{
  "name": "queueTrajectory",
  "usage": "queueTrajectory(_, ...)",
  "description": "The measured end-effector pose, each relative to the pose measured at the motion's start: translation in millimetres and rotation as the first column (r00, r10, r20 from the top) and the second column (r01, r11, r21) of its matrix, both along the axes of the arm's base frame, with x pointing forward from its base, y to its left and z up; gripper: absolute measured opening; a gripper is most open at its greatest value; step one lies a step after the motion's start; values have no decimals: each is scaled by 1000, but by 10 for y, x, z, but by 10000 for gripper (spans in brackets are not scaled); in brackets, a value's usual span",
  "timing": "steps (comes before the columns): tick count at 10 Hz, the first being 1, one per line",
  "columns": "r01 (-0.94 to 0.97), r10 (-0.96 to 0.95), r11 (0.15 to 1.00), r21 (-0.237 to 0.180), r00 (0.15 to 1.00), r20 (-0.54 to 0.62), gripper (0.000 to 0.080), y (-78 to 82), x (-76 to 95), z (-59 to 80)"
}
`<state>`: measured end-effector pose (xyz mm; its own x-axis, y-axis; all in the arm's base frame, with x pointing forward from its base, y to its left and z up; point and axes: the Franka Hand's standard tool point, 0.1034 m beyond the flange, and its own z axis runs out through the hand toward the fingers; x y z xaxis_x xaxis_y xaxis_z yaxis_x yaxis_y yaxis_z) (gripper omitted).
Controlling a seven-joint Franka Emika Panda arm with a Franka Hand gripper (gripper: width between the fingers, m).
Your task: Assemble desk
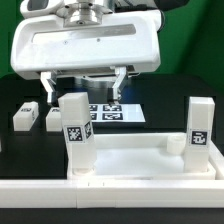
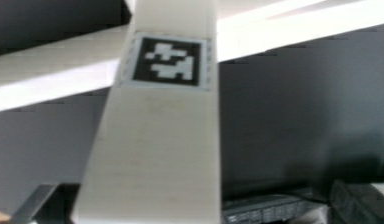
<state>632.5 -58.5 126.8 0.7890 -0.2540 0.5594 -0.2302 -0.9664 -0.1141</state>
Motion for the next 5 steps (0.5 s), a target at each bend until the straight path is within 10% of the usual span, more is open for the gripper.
queueTrajectory(5,64,53,946,317,935,-350,649,-174,104,94)
